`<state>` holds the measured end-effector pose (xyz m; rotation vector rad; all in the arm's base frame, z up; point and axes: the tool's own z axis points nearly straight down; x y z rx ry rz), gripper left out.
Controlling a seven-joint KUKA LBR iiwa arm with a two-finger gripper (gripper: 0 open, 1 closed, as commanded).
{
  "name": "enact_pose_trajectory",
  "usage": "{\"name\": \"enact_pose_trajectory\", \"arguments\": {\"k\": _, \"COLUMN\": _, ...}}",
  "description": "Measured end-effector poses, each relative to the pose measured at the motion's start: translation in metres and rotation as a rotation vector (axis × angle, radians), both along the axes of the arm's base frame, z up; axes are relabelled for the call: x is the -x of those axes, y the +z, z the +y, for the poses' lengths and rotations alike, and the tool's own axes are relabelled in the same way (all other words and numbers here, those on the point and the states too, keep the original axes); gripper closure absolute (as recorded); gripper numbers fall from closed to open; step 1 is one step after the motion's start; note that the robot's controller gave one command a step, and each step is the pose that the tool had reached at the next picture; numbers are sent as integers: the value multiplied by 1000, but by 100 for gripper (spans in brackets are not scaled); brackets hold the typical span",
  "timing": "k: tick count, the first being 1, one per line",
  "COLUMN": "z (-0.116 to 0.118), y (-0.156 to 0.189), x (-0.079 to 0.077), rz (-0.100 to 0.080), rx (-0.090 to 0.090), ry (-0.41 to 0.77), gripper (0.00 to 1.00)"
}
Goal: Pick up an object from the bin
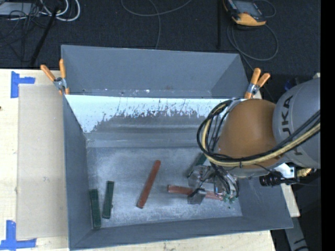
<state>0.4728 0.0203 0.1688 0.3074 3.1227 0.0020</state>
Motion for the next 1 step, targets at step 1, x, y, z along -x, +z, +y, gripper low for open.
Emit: {"name": "enact_pose_trajectory", "arguments": {"k": 1, "z": 0, "y": 21, "x": -1, "rz": 2, "rx": 0, "ry": 2, "gripper": 100}}
